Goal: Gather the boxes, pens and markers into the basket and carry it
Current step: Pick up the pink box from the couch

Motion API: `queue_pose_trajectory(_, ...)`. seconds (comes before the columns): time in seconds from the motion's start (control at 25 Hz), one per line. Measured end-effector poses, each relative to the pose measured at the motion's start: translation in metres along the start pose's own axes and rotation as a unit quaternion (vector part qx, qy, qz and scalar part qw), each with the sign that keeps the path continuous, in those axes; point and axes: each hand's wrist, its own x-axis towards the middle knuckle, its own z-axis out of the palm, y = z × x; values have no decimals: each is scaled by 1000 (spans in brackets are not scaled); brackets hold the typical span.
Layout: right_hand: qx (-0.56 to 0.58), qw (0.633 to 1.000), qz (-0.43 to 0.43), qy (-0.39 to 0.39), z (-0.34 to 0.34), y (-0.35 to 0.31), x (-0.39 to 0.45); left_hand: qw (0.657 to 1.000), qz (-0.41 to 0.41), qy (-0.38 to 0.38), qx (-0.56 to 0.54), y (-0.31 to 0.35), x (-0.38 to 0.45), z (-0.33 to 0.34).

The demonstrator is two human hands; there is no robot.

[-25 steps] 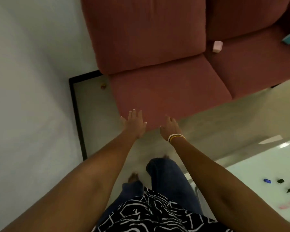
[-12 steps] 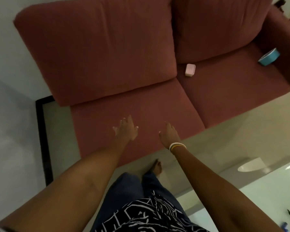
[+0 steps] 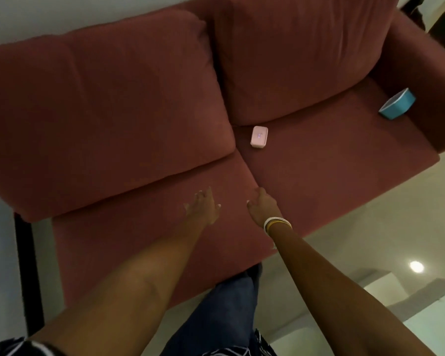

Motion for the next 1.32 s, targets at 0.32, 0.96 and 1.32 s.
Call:
queue_pose_trajectory(0.32,123,989,83,26,-37,18,204,983,-74,-49,-163,90,181,37)
queue_pose_trajectory(0.96,83,987,117,70,-8,-4,382,988,-119,-97,-26,80,238,113)
queue_pose_trajectory(1.32,186,965,185,-23,19,108,214,992,-58,54,-98,97,181,107)
